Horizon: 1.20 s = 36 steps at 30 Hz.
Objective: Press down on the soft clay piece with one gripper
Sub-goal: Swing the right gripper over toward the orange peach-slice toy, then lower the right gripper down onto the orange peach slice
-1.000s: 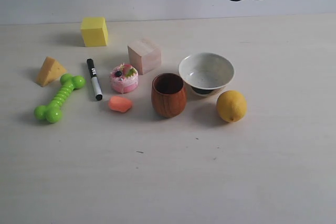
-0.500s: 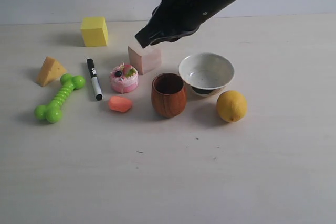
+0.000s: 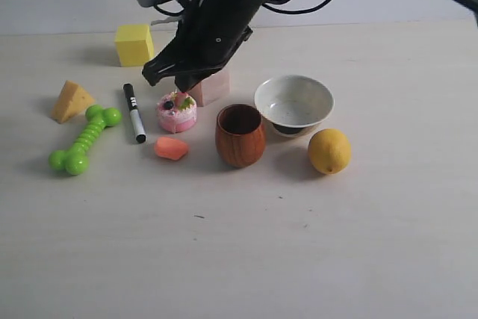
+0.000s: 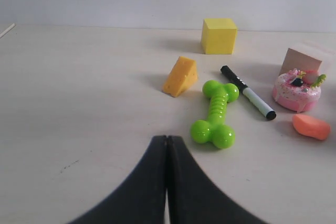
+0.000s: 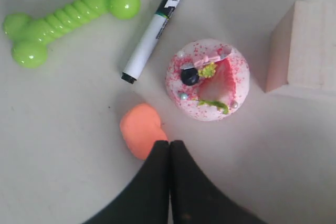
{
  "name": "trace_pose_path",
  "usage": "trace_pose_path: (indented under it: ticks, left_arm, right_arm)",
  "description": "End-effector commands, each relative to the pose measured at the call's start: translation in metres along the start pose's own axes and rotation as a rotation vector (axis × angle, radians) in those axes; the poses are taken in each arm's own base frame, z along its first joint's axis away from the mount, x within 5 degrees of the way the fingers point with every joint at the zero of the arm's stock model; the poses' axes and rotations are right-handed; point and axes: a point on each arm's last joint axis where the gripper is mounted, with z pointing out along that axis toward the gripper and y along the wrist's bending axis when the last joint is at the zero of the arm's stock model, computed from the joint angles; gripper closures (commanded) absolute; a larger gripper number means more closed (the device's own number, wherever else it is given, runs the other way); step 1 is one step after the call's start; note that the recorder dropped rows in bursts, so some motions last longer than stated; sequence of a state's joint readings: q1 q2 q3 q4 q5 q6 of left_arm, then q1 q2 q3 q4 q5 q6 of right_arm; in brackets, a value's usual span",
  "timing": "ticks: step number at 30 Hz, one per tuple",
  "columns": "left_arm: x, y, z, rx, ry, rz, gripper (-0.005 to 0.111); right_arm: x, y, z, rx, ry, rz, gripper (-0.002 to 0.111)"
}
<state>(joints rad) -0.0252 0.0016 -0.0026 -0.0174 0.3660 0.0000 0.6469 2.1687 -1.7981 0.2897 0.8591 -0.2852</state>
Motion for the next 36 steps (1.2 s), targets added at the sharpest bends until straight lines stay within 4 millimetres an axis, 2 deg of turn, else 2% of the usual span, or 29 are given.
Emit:
trace_pose_path:
  ticks: [1, 6, 10, 17, 24, 36]
  left_arm:
    - [0.0, -0.001, 0.0, 0.008, -0.01, -0.006, 0.107]
    - [0.0, -0.001, 0.0, 0.008, -0.01, -0.006, 0.107]
    - [0.0, -0.001, 0.0, 0.008, -0.01, -0.006, 0.107]
    - [0.0, -0.001, 0.0, 0.008, -0.01, -0.006, 0.107]
    - [0.0, -0.001, 0.0, 0.008, -0.01, -0.006, 0.107]
    - [0.0, -0.001, 0.0, 0.008, -0.01, -0.006, 0.107]
  right_arm:
    - [0.0, 0.012, 0.021, 0.03, 0.051, -0.058, 0.108]
    - [-0.001, 0.016, 0.05, 0.053, 0.094, -0.023, 0.108]
    - [-0.001, 0.014, 0.06, 0.052, 0.129, -0.007, 0.108]
    - [0.003, 0.012, 0.068, 0.055, 0.149, -0.006, 0.108]
    - [0.004, 0.025, 0.074, 0.043, 0.157, -0.029, 0.108]
    - [0.014, 0.023, 0.095, 0.038, 0.197, -0.02, 0.108]
